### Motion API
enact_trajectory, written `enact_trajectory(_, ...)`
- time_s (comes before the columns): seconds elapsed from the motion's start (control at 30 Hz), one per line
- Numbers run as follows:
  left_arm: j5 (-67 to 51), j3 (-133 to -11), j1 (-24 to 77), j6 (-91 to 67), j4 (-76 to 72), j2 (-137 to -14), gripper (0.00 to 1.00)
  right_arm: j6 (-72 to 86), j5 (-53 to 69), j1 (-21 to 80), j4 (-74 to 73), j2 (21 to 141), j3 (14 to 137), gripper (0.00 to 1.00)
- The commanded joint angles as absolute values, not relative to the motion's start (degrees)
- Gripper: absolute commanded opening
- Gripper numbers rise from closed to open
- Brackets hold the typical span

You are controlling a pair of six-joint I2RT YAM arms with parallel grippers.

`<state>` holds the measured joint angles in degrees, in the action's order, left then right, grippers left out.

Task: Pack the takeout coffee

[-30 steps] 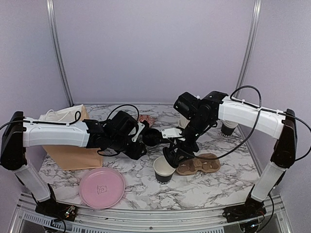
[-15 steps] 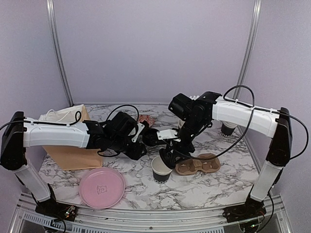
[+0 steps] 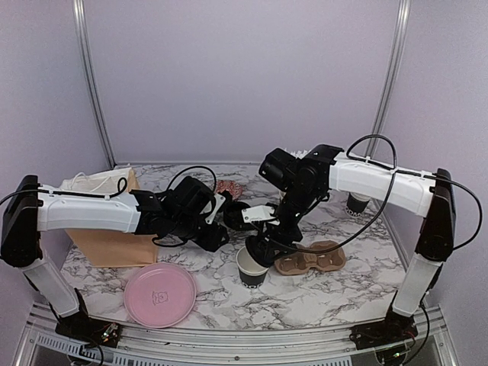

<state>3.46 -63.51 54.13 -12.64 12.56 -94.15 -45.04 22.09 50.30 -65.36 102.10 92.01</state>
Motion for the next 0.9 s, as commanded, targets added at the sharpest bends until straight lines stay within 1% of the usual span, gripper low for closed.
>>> enact_trajectory(0.0, 3.2, -62.9, 53.8, -12.9, 11.3, -94.0, 0.51, -44.4, 21.4, 51.8, -65.9, 103.1, 93.8, 0.89)
enact_trajectory(0.03, 3.2, -62.9, 53.7, -13.0, 11.3, -93.9, 0.51, -44.4, 21.4, 51.8, -65.8, 102.9, 94.0, 0.92)
enact_trajectory(0.1, 3.3, -62.9, 53.6, -13.1, 11.3, -93.9, 0.51, -44.3, 21.3, 51.7, -65.7, 102.6, 94.4, 0.94)
enact_trajectory(0.33, 3.4, -64.4, 53.4, -13.8, 11.9, -93.4, 0.51, -43.7, 19.7, 51.6, -66.7, 99.6, 95.5, 0.95)
enact_trajectory(0.43, 3.6, -66.1, 53.4, -15.7, 13.0, -92.8, 0.52, -42.9, 19.4, 50.6, -65.8, 96.9, 93.6, 0.96)
enact_trajectory(0.57, 2.7, -68.6, 53.4, -18.4, 13.6, -92.5, 0.53, -39.8, 21.5, 47.7, -60.8, 93.0, 89.1, 0.96)
enact_trajectory(0.63, 0.5, -69.6, 53.5, -19.3, 13.6, -92.7, 0.54, -37.1, 23.5, 45.1, -58.0, 91.5, 87.1, 0.94)
enact_trajectory(0.73, -2.8, -70.4, 53.5, -20.8, 13.6, -92.8, 0.55, -33.4, 27.1, 41.1, -54.0, 89.2, 83.9, 0.89)
enact_trajectory(0.87, -6.4, -69.9, 53.6, -22.6, 13.5, -92.8, 0.55, -28.7, 28.6, 39.5, -47.4, 85.9, 76.0, 0.8)
